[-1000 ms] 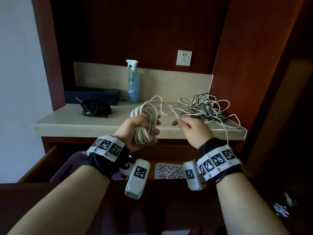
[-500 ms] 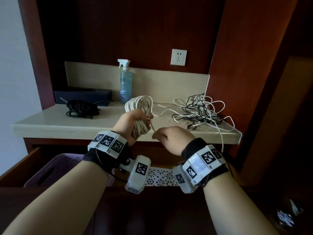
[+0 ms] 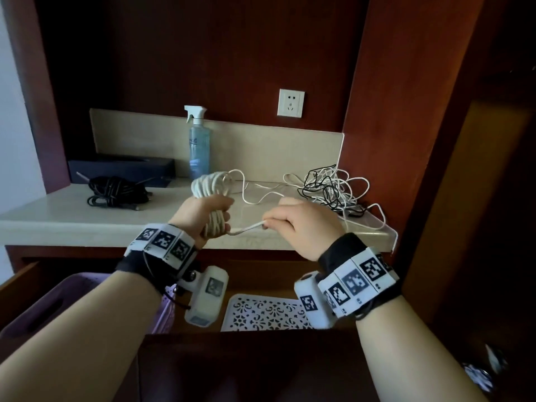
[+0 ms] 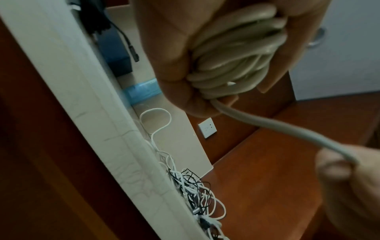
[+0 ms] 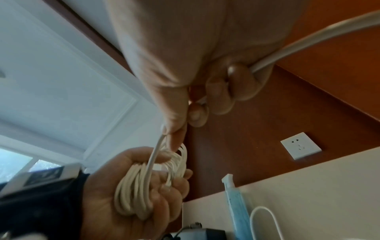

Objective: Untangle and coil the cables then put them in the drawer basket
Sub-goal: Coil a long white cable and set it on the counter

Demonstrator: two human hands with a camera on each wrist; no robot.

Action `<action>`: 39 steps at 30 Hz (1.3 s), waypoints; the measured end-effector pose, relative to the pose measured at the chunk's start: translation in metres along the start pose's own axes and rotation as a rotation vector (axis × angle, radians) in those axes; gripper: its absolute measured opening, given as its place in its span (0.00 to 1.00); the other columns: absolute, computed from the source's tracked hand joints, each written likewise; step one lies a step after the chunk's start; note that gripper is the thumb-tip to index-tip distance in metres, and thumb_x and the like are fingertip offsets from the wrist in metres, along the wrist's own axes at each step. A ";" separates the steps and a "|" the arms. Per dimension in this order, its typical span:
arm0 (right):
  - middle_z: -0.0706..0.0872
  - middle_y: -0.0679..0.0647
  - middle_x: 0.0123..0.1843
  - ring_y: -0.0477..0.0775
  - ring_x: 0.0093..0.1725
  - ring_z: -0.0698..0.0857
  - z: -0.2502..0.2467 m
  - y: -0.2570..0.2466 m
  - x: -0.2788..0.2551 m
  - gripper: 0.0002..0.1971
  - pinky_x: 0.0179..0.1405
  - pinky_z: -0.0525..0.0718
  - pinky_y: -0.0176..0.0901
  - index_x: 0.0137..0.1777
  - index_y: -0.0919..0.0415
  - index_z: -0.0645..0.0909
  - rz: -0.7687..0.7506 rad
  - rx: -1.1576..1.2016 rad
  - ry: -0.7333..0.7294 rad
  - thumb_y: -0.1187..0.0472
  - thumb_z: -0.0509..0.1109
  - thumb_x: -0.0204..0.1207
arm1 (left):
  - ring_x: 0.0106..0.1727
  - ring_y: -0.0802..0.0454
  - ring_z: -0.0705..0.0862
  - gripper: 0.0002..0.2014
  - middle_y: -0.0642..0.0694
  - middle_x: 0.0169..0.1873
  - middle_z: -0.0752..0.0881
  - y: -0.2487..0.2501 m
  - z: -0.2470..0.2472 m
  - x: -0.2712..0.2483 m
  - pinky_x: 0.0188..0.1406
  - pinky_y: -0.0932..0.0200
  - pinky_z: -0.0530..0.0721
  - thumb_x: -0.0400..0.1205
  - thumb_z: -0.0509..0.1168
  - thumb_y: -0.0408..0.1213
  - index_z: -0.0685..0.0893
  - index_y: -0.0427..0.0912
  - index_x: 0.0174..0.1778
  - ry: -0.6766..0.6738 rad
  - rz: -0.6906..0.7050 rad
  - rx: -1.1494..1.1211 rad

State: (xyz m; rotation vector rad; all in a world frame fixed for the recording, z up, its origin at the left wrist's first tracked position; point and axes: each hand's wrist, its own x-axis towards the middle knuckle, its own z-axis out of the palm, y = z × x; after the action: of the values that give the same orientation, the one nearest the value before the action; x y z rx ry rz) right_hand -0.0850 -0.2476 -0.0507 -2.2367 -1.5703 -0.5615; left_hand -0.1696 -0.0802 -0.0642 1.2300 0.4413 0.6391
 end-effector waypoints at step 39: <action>0.79 0.49 0.45 0.58 0.49 0.82 0.015 -0.022 0.042 0.15 0.43 0.77 0.45 0.58 0.53 0.76 0.155 0.290 -0.096 0.53 0.67 0.71 | 0.34 0.68 0.85 0.08 0.58 0.26 0.87 0.012 0.026 -0.003 0.38 0.72 0.81 0.77 0.64 0.23 0.80 0.41 0.41 -0.346 0.367 -0.050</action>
State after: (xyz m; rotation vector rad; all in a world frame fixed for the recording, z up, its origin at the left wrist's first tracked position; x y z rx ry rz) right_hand -0.0908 -0.1996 -0.0410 -2.1633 -1.4040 -0.1723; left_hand -0.1578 -0.0986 -0.0448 1.3546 -0.0926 0.7238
